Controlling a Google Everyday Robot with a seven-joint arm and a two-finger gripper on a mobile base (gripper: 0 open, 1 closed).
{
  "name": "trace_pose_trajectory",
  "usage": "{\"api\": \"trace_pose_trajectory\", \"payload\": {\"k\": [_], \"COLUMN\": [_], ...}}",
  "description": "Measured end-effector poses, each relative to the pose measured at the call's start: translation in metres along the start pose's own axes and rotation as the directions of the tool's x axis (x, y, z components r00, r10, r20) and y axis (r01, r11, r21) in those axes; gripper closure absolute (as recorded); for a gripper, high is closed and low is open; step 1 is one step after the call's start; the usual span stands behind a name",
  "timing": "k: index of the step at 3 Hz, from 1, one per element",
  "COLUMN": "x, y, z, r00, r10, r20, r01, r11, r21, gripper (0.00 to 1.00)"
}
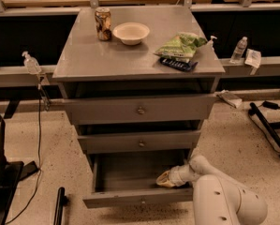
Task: Open bottom drawer
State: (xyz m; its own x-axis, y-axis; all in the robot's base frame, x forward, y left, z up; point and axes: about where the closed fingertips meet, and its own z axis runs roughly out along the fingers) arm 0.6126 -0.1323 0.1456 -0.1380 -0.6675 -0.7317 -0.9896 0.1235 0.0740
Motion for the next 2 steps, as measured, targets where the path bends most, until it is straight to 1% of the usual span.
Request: {"api": "trace_pose_trajectory", "payload": {"k": [1,2], "x": [0.006,0.01], "y": [0.012,0.032], "z": [-0.006,-0.02], "r00": [1.0,1.0], "r10": [0.008,0.004], "r20": [-0.011,-0.018], "r01": [-0.008,-0.005], "r11": [0.9999,0.9997], "r21": [-0.01,-0.023], "gripper": [1.0,1.0]}}
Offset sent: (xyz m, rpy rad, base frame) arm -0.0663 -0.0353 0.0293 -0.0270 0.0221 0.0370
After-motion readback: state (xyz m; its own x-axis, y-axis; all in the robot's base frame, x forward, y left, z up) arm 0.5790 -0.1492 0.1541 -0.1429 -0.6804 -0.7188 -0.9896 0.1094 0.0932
